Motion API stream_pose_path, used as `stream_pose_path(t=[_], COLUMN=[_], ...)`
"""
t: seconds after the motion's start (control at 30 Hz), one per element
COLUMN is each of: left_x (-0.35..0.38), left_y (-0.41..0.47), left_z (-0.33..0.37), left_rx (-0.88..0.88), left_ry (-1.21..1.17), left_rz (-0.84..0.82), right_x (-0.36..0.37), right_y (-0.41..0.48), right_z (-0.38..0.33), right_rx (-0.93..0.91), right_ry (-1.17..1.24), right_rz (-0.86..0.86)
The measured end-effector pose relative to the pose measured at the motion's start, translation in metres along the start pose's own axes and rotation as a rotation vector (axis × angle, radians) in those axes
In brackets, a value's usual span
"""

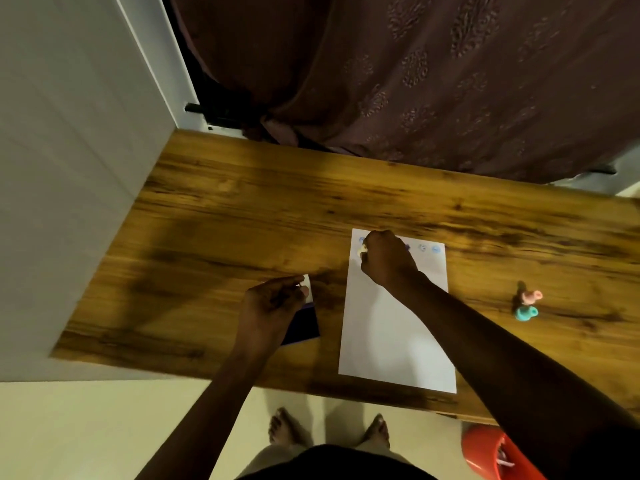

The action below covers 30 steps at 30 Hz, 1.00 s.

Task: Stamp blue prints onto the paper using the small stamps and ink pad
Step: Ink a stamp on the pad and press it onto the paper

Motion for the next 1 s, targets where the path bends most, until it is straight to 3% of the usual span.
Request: stream_pose_path(t=[0.37, 0.5, 0.67, 0.83, 1.0], left_x=[-0.001, 0.006, 0.036, 0.081, 0.127], left_y=[-0.012, -0.016, -0.022, -0.025, -0.037], left_z=[0.019, 0.020, 0.025, 0.034, 0.043], left_rx=[0.017, 0.020, 0.033, 0.024, 0.056], left_ry=[0.044, 0.071, 0.052, -0.046, -0.033], left_rz=[0.008, -0.008, -0.063, -0.149, -0.268], right_x=[-0.017, -0.041, -0.067, -0.068, -0.066], right_y=[0.011, 0.015, -0.024, -0.081, -0.133], right_z=[0.008, 0.032, 0.061, 0.082, 0.104], right_rx=[-0.051, 0.097, 0.122, 0.114, 0.047], right_ry=[0.082, 0.447, 1.100, 1.293, 1.278], right_rz=[-0.039, -0.031, -0.105, -0.197, -0.143])
Point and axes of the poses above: each hand's wrist, its own y-axis towards the middle knuckle, its own x-axis out of the palm, z = x × y, the point moved 3 cm from there along y, towards the middle knuckle, and after that the axes turned 2 degrees about -y, right-handed, at the moved point
